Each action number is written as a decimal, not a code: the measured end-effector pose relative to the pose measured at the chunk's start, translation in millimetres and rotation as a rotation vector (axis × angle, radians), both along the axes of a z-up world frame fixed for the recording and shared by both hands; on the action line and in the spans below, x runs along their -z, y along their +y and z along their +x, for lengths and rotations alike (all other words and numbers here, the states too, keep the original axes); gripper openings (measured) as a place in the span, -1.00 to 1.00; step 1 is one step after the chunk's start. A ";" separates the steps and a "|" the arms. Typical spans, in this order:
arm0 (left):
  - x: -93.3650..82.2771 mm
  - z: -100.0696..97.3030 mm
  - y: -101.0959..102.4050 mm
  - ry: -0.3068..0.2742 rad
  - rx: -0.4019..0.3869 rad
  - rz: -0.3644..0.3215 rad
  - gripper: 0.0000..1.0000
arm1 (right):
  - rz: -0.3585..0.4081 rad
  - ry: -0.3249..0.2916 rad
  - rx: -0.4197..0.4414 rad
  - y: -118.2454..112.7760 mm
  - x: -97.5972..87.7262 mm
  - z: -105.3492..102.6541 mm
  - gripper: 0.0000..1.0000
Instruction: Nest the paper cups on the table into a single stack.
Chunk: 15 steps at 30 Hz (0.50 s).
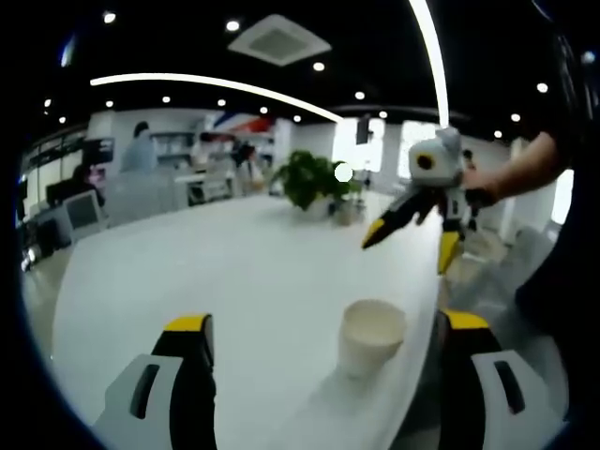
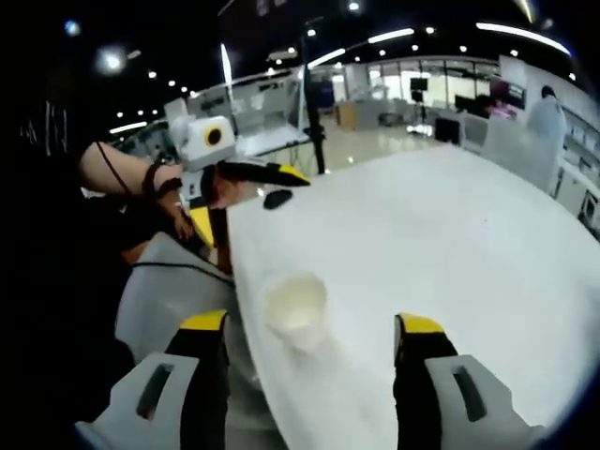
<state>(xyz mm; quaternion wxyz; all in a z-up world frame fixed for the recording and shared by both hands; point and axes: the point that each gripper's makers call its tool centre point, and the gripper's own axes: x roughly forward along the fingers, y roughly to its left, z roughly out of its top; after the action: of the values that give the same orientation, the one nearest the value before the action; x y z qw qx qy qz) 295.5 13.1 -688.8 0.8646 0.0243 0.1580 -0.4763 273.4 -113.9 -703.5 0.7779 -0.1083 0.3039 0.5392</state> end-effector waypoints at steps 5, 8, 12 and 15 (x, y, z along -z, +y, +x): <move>1.5 -1.6 1.2 0.006 -0.006 -0.002 0.96 | -0.002 -0.003 0.033 -7.7 5.5 0.5 0.52; 3.1 -2.4 2.1 0.010 -0.008 0.001 0.96 | -0.004 -0.012 0.053 -11.6 8.3 2.4 0.62; 5.0 -3.5 3.7 0.013 -0.013 0.002 0.96 | -0.005 -0.019 0.097 -15.9 10.1 8.5 0.92; 6.9 -4.4 4.7 0.017 -0.016 0.004 0.96 | -0.020 -0.033 0.122 -21.0 12.3 12.9 1.00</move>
<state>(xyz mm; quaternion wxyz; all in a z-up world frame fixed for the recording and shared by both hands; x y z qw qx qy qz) 291.2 17.8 -695.7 0.8669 0.0206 0.1663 -0.4695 286.3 -135.0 -715.9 0.8130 -0.1062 0.3026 0.4860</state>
